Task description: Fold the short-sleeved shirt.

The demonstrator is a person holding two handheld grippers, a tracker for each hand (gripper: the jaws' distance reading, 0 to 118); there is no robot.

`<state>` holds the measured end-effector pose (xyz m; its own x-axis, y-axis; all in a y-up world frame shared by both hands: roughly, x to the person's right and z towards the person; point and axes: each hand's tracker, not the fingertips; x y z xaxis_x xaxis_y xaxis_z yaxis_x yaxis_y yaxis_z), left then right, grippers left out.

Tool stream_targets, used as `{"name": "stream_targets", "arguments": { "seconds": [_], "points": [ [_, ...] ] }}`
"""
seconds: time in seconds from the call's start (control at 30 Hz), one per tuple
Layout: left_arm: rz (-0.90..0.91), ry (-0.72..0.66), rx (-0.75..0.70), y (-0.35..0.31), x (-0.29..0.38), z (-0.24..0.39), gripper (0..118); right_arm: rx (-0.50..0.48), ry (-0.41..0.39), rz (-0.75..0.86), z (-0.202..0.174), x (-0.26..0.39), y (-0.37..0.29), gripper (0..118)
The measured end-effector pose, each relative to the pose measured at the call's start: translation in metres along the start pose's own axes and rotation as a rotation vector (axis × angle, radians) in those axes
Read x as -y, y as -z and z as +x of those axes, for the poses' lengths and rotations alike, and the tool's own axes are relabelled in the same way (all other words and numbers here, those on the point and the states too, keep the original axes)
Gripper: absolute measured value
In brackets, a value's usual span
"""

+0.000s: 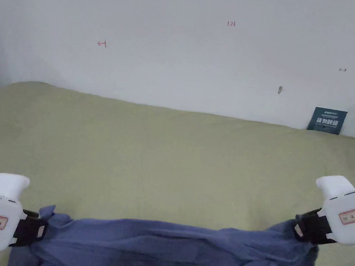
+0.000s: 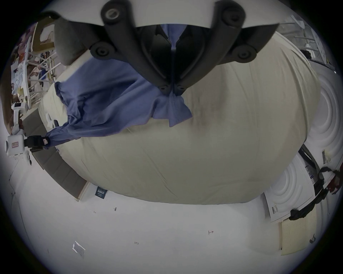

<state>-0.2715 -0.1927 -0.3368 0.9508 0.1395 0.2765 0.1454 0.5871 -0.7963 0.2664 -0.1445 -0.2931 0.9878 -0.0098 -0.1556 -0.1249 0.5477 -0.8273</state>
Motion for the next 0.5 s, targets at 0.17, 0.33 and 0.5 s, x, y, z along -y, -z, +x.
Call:
{"name": "stream_targets", "arguments": {
  "seconds": [0.17, 0.33, 0.5],
  "points": [
    [-0.093, 0.047, -0.003, -0.018, 0.048, 0.004, 0, -0.044, 0.084, -0.032, 0.0, 0.067, -0.025, 3],
    [-0.147, 0.017, 0.016, -0.018, 0.091, 0.002, 0, -0.045, 0.134, -0.078, 0.003, 0.119, -0.018, 3],
    [-0.239, -0.008, 0.014, 0.0, 0.122, -0.002, 2, -0.044, 0.206, -0.169, 0.008, 0.157, 0.004, 3]
  ]
}}
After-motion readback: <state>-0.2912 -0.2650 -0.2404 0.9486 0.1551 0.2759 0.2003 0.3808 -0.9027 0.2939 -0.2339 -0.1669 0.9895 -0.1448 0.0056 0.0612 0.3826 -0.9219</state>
